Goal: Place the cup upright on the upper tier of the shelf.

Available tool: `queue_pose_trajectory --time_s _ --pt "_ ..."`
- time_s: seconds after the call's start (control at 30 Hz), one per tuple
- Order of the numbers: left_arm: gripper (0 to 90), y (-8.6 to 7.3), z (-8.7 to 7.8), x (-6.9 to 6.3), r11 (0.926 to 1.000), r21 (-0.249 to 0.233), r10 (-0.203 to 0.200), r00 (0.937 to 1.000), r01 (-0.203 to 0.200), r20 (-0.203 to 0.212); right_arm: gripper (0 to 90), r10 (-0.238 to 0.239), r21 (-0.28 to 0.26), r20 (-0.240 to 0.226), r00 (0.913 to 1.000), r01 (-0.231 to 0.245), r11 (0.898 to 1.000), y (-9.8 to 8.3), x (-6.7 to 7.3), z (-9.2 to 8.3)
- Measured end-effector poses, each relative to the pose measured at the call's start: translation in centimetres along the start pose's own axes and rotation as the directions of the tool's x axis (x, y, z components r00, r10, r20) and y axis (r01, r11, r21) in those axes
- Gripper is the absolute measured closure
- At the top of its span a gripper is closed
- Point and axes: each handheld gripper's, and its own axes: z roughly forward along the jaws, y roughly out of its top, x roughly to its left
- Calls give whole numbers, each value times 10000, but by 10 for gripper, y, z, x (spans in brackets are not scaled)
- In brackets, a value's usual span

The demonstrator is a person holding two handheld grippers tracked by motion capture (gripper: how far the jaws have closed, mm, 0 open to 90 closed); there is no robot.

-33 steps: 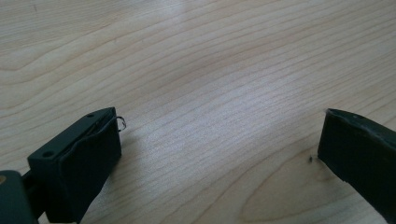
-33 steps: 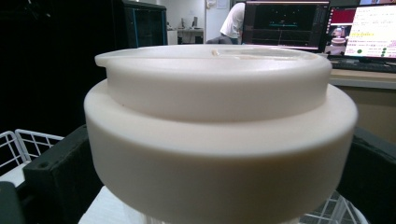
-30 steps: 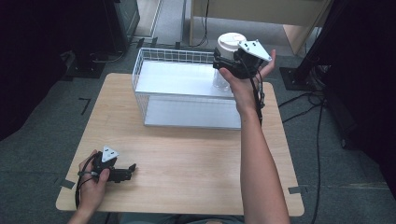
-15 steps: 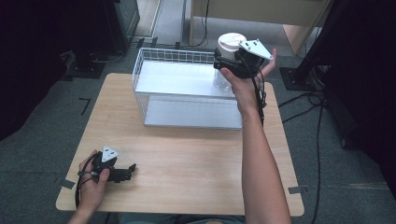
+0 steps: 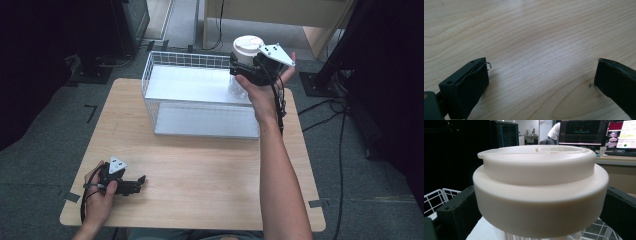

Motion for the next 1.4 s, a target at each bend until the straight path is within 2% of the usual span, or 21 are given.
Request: queue_pose_trajectory --time_s 0.83,1.4 --pt "0 0 0 0 10000 6 26 10000 -26 -24 0 -219 96 -225 9995 221 9997 -2 -2 -6" --pt "0 0 0 -1 10000 44 62 10000 -62 -64 0 -124 12 -392 9992 124 9999 -3 -4 -13"
